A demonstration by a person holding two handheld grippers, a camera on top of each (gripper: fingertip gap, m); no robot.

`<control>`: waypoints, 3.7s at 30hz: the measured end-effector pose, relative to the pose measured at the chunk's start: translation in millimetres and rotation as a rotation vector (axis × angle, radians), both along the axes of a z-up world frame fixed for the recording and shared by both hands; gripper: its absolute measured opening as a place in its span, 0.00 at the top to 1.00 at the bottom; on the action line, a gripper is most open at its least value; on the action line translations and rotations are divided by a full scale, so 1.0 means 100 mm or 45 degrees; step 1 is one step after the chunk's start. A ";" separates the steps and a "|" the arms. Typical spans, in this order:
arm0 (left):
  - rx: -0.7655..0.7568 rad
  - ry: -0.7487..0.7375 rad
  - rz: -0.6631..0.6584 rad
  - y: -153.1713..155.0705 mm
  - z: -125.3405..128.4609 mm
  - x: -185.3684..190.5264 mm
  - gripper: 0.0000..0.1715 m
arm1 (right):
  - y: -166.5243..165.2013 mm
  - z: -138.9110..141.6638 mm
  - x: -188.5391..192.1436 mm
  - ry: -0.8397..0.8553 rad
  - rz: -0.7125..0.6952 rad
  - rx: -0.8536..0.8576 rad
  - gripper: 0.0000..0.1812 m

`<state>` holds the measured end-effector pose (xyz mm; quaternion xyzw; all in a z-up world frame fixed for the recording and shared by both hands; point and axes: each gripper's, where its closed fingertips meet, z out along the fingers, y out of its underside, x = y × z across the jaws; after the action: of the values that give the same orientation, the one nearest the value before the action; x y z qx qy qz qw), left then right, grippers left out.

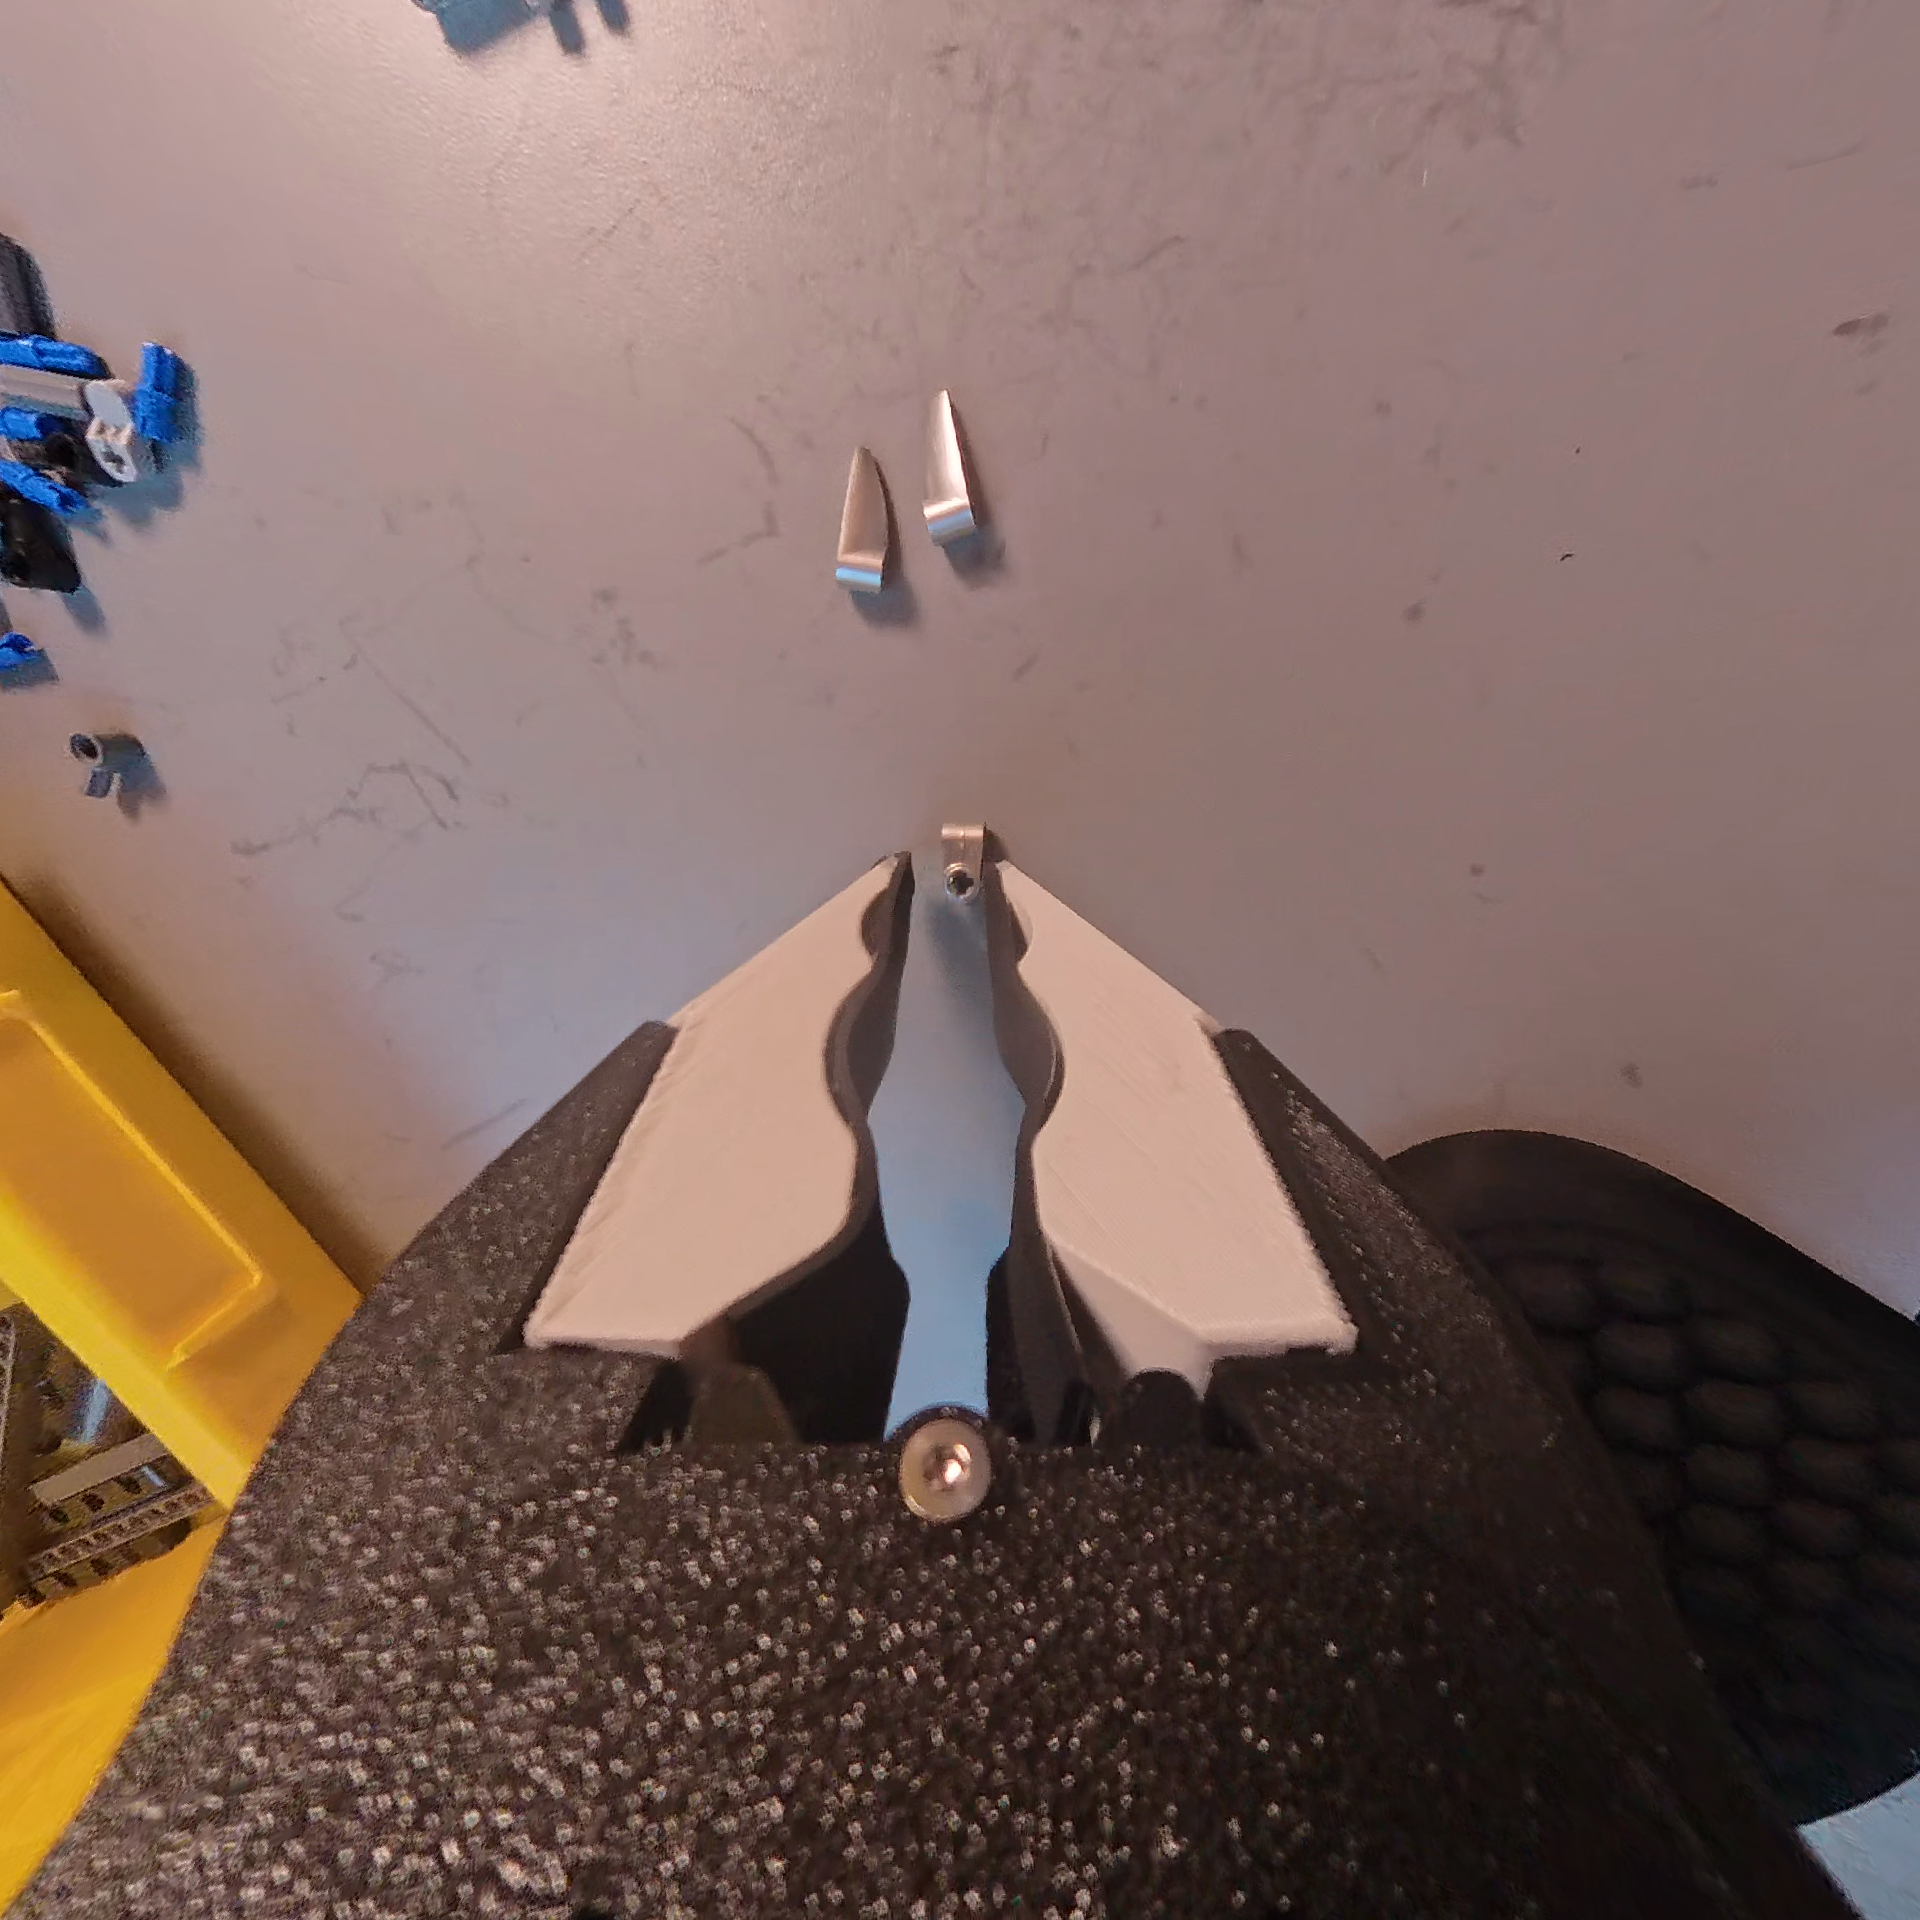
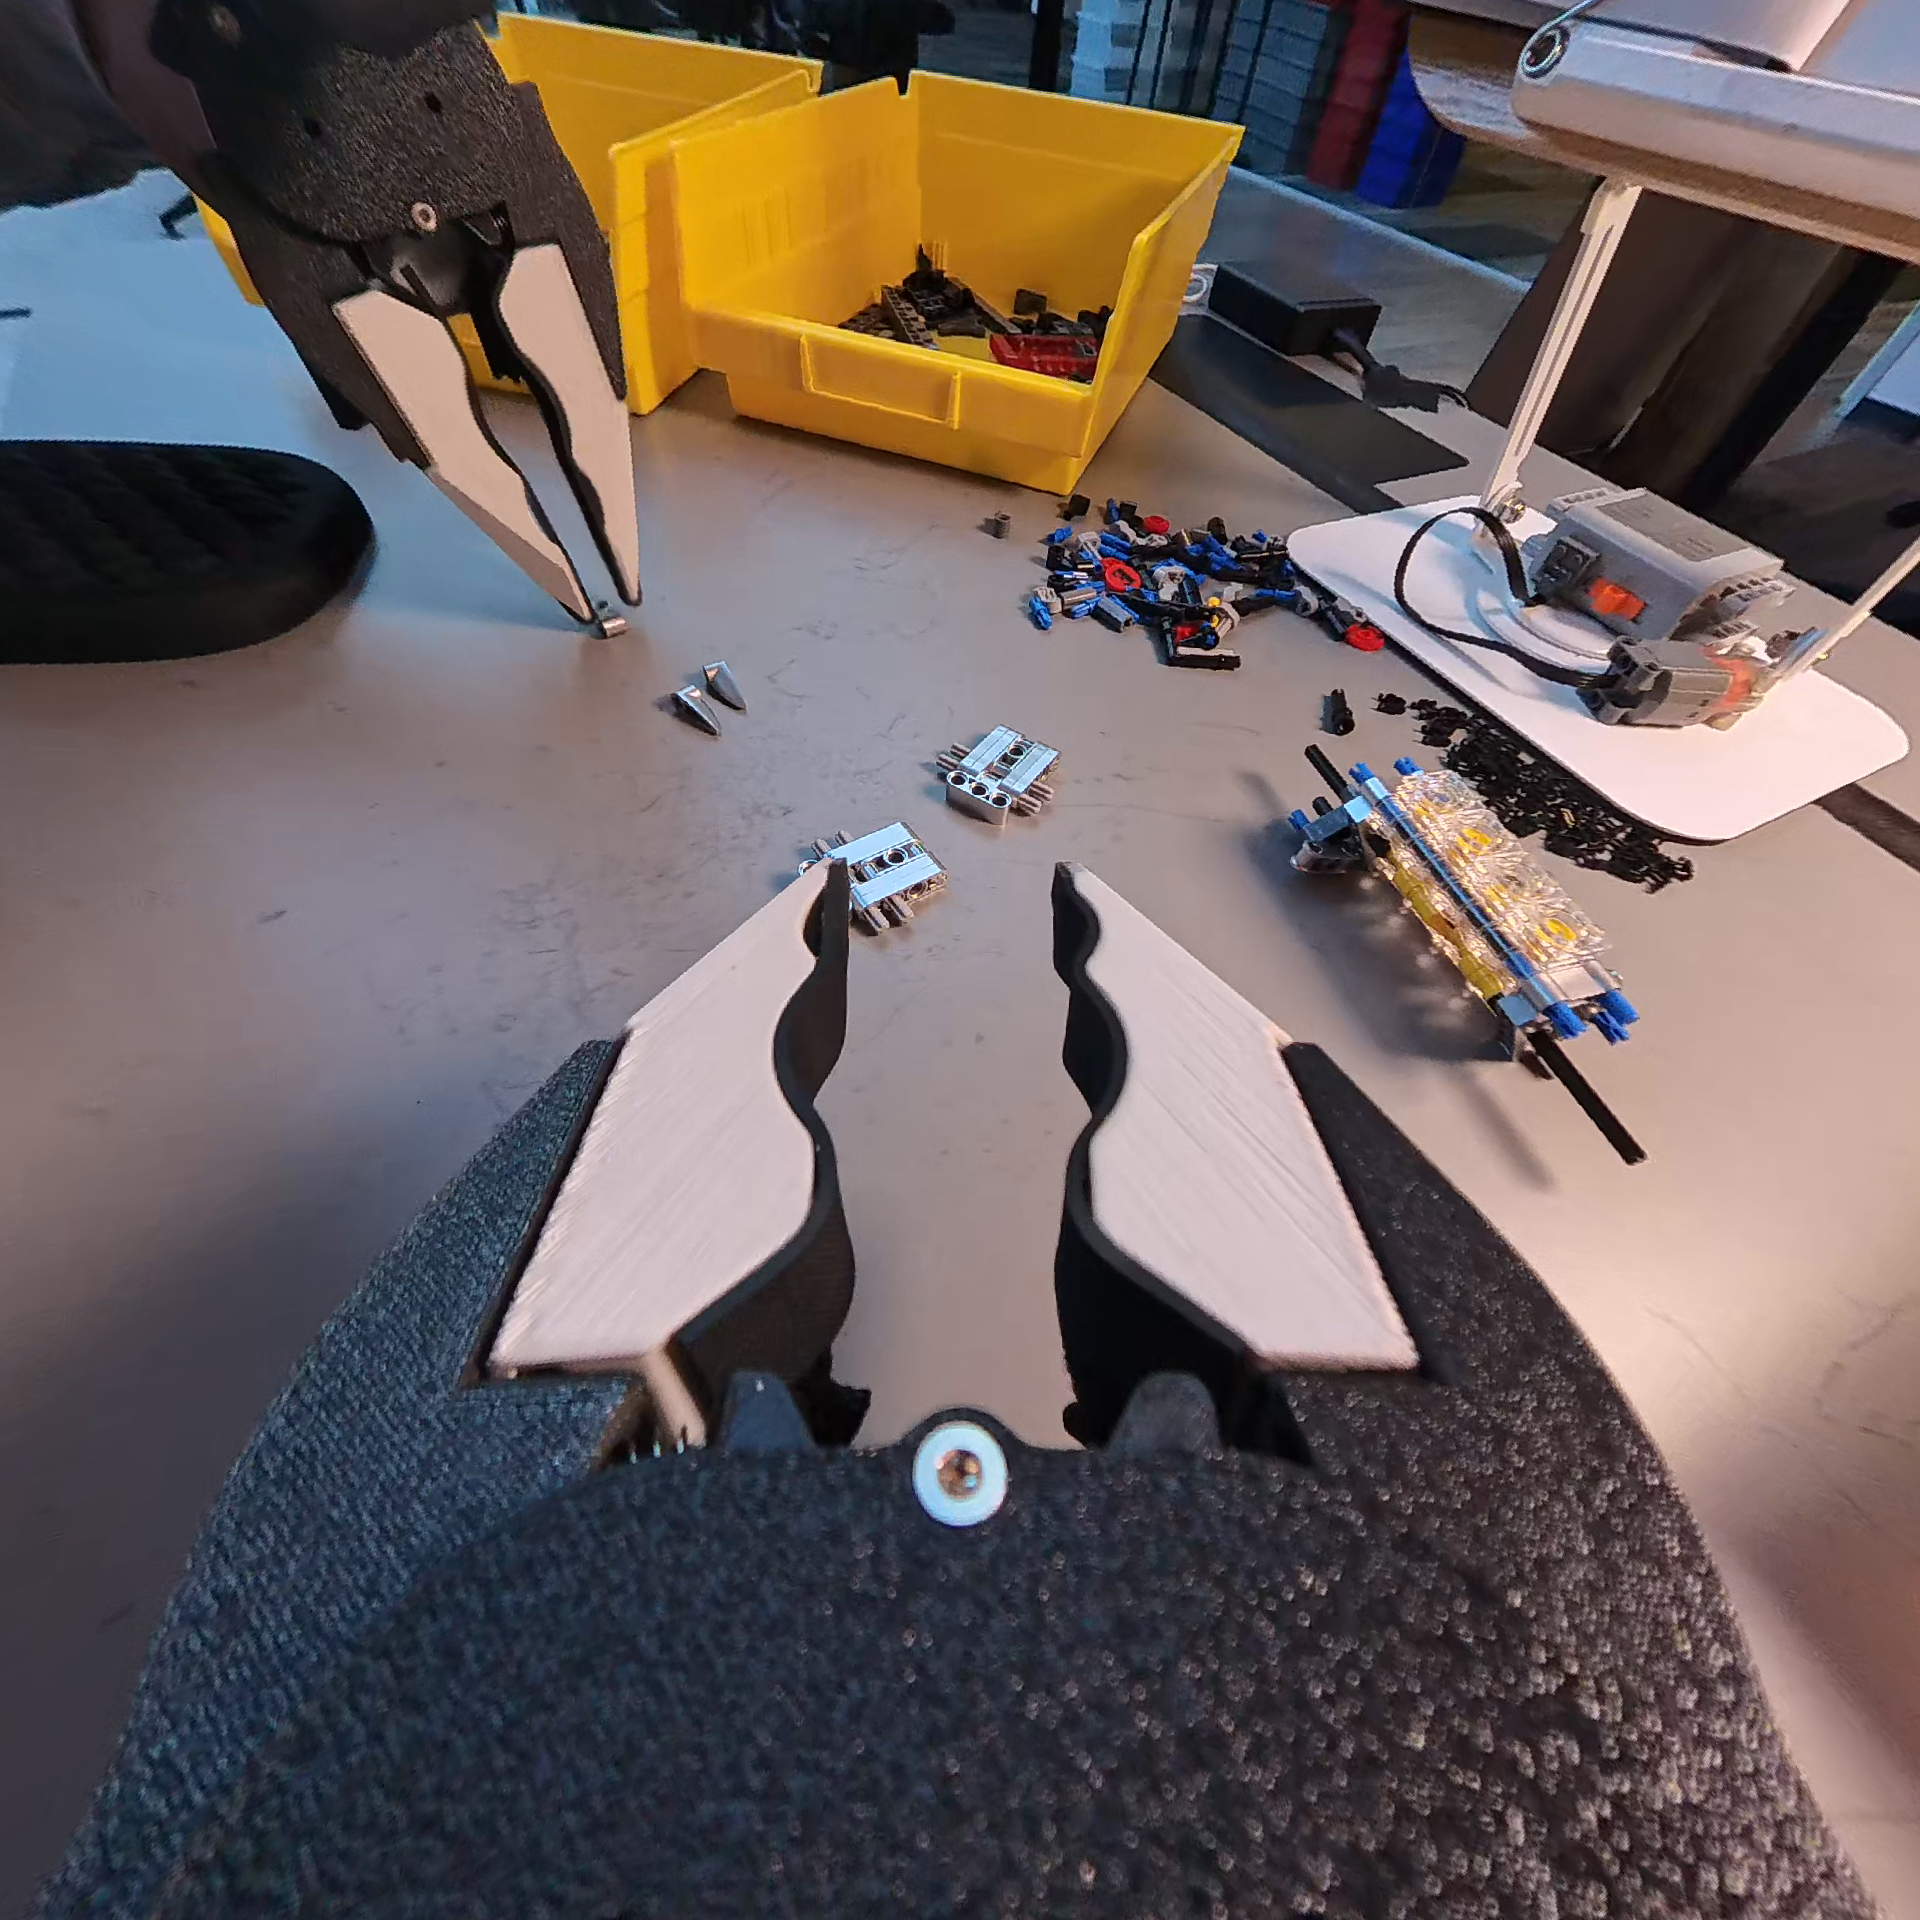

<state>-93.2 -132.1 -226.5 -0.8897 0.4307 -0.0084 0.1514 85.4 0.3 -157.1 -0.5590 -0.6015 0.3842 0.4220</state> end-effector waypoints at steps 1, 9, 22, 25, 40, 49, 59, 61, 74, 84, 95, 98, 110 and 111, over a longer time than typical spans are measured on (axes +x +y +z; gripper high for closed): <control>0.015 -0.028 0.008 0.00 0.04 0.00 0.91 | 0.00 0.00 0.00 0.000 -0.002 -0.002 0.79; 0.410 -0.241 0.369 0.09 1.15 -0.82 0.87 | 0.03 0.01 0.01 0.010 -0.009 -0.030 0.79; -0.173 0.243 0.948 -1.33 0.59 -3.51 0.87 | 0.03 -0.06 -0.03 -0.043 -0.017 -0.019 0.79; -0.306 0.233 0.941 -1.43 0.35 -3.60 0.87 | 0.06 -0.09 -0.04 -0.066 -0.034 -0.025 0.79; -0.446 0.007 0.917 -1.30 0.04 -3.53 0.90 | 0.10 -0.19 -0.08 -0.140 -0.062 -0.037 0.79; -0.260 -0.027 0.940 -1.05 0.32 -3.60 1.00 | 0.10 -0.18 -0.07 -0.129 -0.061 -0.037 0.79; -0.216 0.051 0.950 -0.91 0.22 -3.70 0.89 | 0.11 -0.17 -0.07 -0.125 -0.066 -0.043 0.79; -0.232 0.078 0.950 -0.89 0.15 -3.72 0.90 | 0.12 -0.18 -0.07 -0.127 -0.067 -0.048 0.79; -0.543 0.043 0.904 -1.30 0.06 -3.60 1.00 | 0.11 -0.18 -0.08 -0.128 -0.066 -0.047 0.79; -0.410 0.043 1.037 -1.14 0.06 -3.78 0.93 | 0.12 -0.17 -0.07 -0.120 -0.071 -0.045 0.79; -0.437 0.096 1.009 -1.15 0.02 -3.74 0.96 | 0.13 -0.15 -0.07 -0.108 -0.077 -0.044 0.79; -0.320 0.058 0.984 -1.03 0.31 -3.60 0.96 | 0.13 -0.13 -0.06 -0.088 -0.080 -0.042 0.79; 0.098 -0.297 -0.012 0.01 0.60 -0.07 0.96 | 0.09 -0.14 -0.06 -0.094 -0.055 -0.023 0.79; 0.076 -0.313 -0.039 0.09 0.47 0.06 0.96 | 0.09 -0.12 -0.06 -0.083 -0.057 -0.025 0.79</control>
<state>-86.9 -123.2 -179.1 -0.8704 0.4224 -0.1068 0.2294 79.5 9.6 -169.2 -0.5888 -0.5983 0.3621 0.4052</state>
